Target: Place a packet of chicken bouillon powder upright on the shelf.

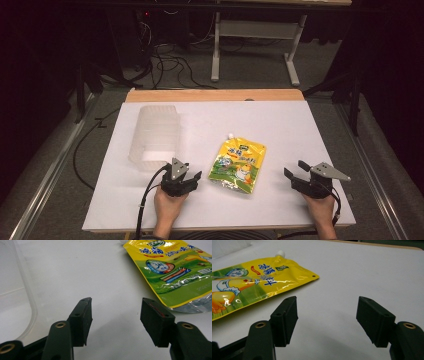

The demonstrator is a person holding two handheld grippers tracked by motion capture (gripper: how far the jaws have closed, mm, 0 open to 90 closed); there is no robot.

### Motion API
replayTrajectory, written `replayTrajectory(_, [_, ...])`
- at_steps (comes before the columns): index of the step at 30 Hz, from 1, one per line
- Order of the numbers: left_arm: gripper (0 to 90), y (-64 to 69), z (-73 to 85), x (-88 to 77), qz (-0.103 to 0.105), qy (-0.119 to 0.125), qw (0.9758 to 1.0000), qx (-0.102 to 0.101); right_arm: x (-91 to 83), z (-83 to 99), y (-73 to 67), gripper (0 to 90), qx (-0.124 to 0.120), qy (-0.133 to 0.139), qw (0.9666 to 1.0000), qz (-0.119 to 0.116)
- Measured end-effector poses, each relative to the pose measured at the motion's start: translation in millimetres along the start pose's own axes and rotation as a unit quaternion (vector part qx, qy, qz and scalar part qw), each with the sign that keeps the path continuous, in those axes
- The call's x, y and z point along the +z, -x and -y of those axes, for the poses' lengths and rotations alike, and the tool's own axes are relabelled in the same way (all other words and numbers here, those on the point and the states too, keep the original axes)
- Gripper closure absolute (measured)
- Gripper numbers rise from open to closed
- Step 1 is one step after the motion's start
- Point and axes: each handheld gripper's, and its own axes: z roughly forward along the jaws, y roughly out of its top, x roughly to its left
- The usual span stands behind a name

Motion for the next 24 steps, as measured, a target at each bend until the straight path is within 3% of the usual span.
replayTrajectory(20, [38.1, -1.2, -0.4, 1.3, 0.001, -0.008, 0.9999, -0.006, 0.3, -0.1, -0.7, 33.4, 0.002, -0.002, 0.9999, 0.010])
replayTrajectory(24, [37.2, 0.4, -0.4, 1.0, 0.001, -0.007, 1.0000, 0.000, 0.4, -0.2, -0.8, 33.4, 0.001, -0.004, 0.9999, 0.011])
